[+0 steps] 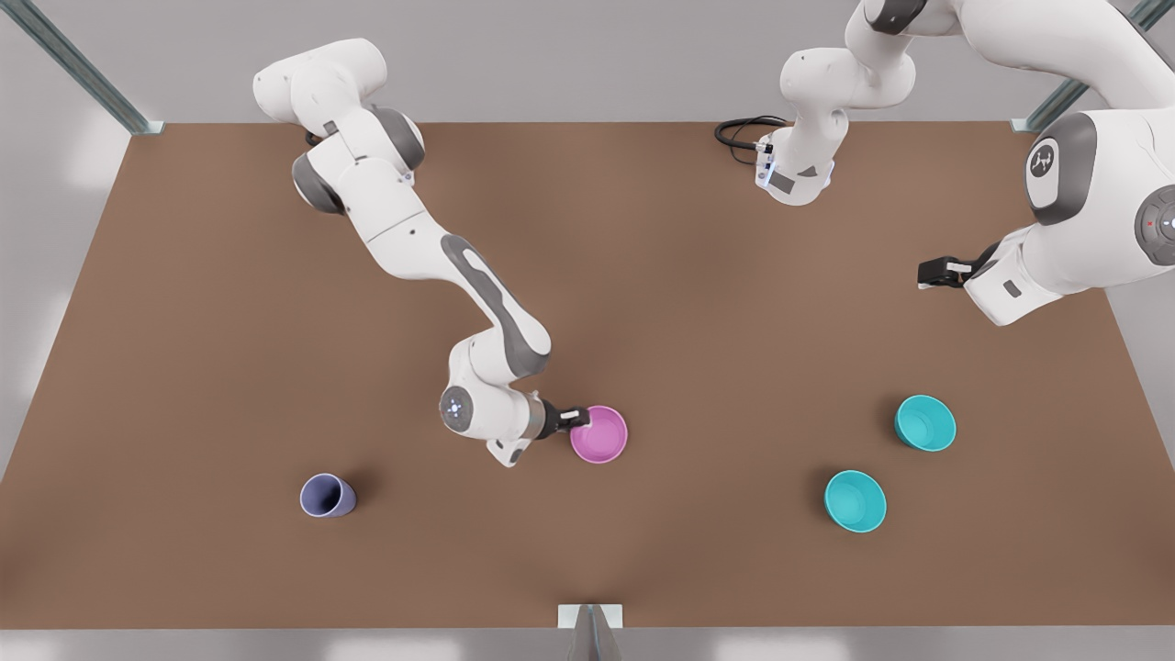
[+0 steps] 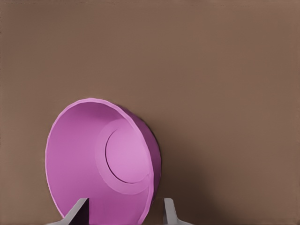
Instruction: Stack the blue bowl on the pink bowl
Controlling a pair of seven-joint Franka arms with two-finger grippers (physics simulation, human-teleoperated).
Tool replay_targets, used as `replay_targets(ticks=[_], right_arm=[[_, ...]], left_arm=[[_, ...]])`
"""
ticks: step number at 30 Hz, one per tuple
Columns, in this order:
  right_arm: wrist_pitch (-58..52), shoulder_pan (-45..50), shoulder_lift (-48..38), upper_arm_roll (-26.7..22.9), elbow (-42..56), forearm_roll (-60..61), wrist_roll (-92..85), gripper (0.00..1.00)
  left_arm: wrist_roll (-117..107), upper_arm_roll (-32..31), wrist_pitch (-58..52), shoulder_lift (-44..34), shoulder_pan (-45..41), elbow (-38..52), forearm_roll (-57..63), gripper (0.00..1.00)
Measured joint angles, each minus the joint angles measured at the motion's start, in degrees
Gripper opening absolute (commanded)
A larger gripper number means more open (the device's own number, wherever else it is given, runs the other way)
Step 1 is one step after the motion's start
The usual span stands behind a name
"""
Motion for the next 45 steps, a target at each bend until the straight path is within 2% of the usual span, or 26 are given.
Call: replay_targets(ticks=[3,9,11,13,15,19,23,25,30,33,37,45], right_arm=[[-3.73,-5.93,-5.09,-0.01,-0.95,-0.65,1.34,1.00],[-29.03,-34.21,-14.10,-0.51,-0.57,-16.03,-1.87,1.00],[-36.25,-35.27,-26.58,-0.69,-3.56,-21.58,-4.22,1.00],[-41.43,-29.82,-45.59,-4.09,-14.59,-25.89,-5.28,1.00],[-44.99,-26.95,-52.01,-5.67,-19.03,-28.47,-5.67,1.00],[-49.39,-28.94,-53.00,-5.39,-20.53,-30.86,-6.29,1.00],[-52.36,-29.90,-50.22,-5.32,-18.30,-31.69,-6.84,1.00],[-53.59,-29.11,-49.96,-5.22,-17.45,-31.86,-7.03,1.00],[-56.14,-25.12,-48.09,-5.13,-13.61,-35.71,-7.44,1.00],[-57.39,-25.52,-47.04,-5.43,-12.56,-36.82,-7.64,1.00],[-59.83,-25.40,-44.31,-5.49,-8.98,-38.10,-7.87,1.00],[-62.16,-25.28,-43.65,-5.33,-8.23,-38.58,-8.21,1.00]], left_arm=[[0.00,0.00,0.03,0.05,0.00,0.01,0.04,1.00],[0.00,0.00,0.05,0.08,0.00,0.02,0.08,1.00],[-0.01,0.00,0.06,0.08,0.00,0.02,0.08,1.00],[-0.01,0.00,0.07,0.09,0.00,0.02,0.08,1.00],[-0.02,0.00,0.06,0.05,0.00,0.02,0.09,1.00],[-0.15,0.00,0.05,0.10,0.00,0.09,0.12,1.00],[-0.03,1.04,0.70,1.87,0.06,0.95,-0.18,1.00],[0.86,3.04,3.75,7.57,3.17,1.83,-1.77,1.00],[6.03,3.59,15.57,22.77,16.61,3.30,-9.00,1.00],[9.68,3.22,22.95,29.58,19.79,3.41,-12.18,1.00],[14.99,3.01,29.66,35.08,22.60,3.21,-18.27,1.00],[23.22,3.17,34.87,39.47,22.68,0.62,-21.95,0.98]])
